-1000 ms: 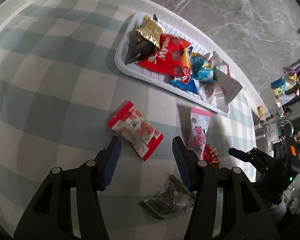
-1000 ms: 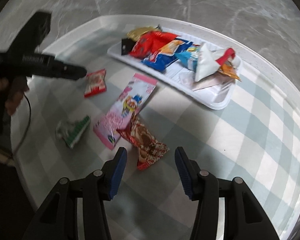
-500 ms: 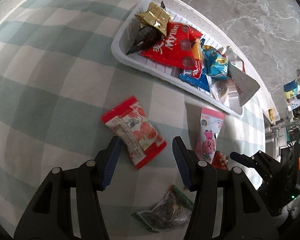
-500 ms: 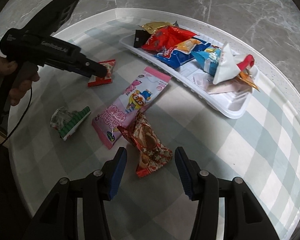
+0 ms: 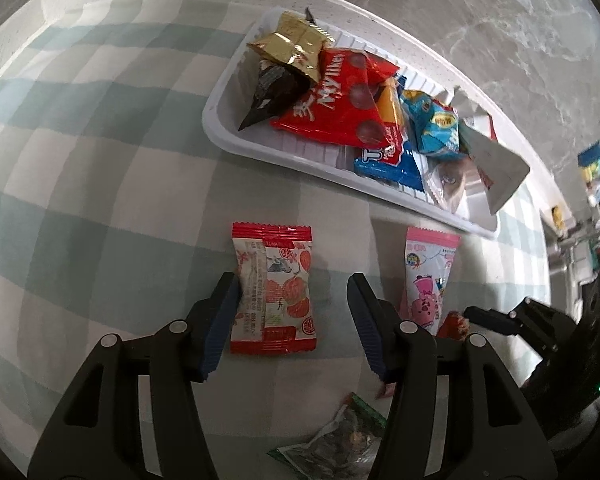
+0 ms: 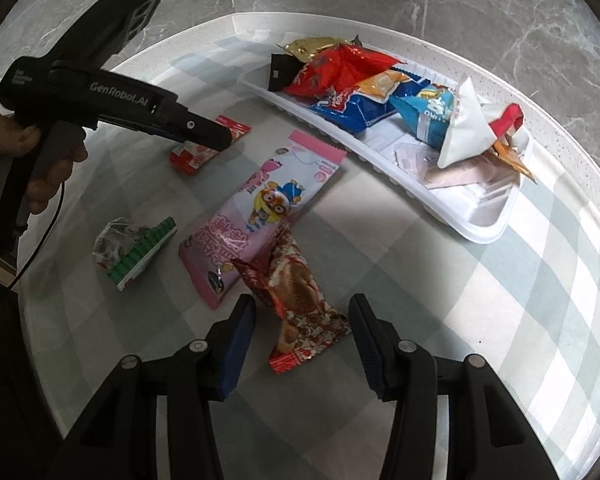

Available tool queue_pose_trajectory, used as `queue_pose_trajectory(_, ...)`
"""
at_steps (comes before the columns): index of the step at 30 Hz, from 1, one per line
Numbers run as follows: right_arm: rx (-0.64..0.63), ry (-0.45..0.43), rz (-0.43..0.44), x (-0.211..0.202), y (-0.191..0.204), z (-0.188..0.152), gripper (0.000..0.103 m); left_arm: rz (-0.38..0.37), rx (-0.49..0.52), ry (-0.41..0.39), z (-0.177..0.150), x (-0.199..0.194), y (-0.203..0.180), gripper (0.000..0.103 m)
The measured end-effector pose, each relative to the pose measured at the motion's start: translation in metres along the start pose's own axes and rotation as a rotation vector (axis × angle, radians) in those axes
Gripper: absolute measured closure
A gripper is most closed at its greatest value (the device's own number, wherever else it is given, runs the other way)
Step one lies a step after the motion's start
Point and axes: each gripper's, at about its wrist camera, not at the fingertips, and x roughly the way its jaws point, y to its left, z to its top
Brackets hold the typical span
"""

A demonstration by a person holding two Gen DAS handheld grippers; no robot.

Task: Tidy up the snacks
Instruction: 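Grasp the red-white candy packet with the left tool while the right tool grasps the red-gold candy, then carry the red-white packet and red-gold candy over the white tray with both tools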

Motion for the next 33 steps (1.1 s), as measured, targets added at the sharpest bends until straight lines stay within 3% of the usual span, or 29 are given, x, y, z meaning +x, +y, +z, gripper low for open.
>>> queue_pose_trajectory(4, 0.022, -0.004, -0.004, -0.002, -0.004, -0.002, 0.065, 0.031, 0.083, -0.015, -0.002, 0.003, -0.01, 0.049)
queue_pose_trajectory(7, 0.037, -0.007, -0.004, -0.002, -0.007, -0.001, 0.067, 0.061, 0.159, -0.031, -0.006, 0.006, -0.018, 0.05)
queue_pose_trajectory(11, 0.057, -0.012, 0.003, -0.003, -0.009, -0.001, 0.072, 0.106, 0.229, -0.058, -0.012, 0.007, -0.021, 0.066)
queue_pose_trajectory(15, 0.109, -0.018, 0.032, -0.005, -0.016, -0.001, 0.074, 0.1, 0.218, -0.065, -0.012, 0.007, -0.017, 0.071)
queue_pose_trajectory(33, 0.382, -0.062, 0.188, -0.029, -0.041, -0.023, 0.079, 0.009, 0.176, -0.092, -0.026, -0.024, -0.009, 0.071)
